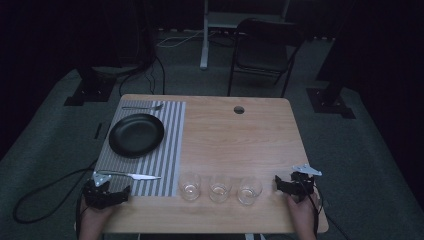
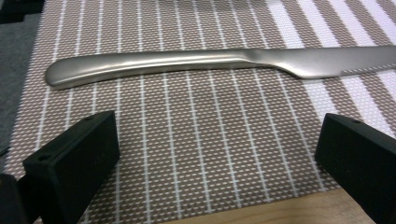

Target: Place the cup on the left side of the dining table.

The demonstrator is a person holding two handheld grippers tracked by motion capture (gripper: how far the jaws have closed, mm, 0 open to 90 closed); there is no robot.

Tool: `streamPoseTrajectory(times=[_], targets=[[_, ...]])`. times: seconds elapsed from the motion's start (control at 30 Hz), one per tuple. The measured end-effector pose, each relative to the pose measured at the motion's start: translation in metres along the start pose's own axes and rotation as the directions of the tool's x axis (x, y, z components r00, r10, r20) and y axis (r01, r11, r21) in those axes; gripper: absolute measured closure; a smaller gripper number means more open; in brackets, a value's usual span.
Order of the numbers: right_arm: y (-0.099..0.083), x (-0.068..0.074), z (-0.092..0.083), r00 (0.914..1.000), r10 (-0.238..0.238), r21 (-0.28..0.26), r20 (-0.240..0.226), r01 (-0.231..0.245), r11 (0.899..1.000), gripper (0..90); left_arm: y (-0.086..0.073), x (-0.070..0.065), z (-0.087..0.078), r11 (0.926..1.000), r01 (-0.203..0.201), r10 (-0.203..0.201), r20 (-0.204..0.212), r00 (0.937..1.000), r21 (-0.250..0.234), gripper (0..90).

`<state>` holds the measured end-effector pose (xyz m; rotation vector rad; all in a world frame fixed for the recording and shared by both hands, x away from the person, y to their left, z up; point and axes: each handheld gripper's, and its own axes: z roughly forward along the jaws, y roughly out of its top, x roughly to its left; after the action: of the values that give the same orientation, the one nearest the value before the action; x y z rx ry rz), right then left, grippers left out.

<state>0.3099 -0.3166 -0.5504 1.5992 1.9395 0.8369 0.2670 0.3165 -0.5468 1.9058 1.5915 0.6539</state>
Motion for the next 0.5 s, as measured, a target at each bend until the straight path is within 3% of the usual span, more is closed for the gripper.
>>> streamPoseTrajectory(times=[0.17,0.5], targets=[[0.0,0.0,0.0,1.0,0.0,0.0,0.0,0.0,1.0,11.6,-0.0004,0.0003,-0.0005,0.9999,0.014,-0.014,-0.018,0.9997,0.006,0.3],[0.0,0.0,0.0,1.0,0.0,0.0,0.0,0.0,1.0,11.6,-0.0013,0.0014,-0.0013,1.0,0.002,-0.002,-0.005,1.0,0.005,0.3]])
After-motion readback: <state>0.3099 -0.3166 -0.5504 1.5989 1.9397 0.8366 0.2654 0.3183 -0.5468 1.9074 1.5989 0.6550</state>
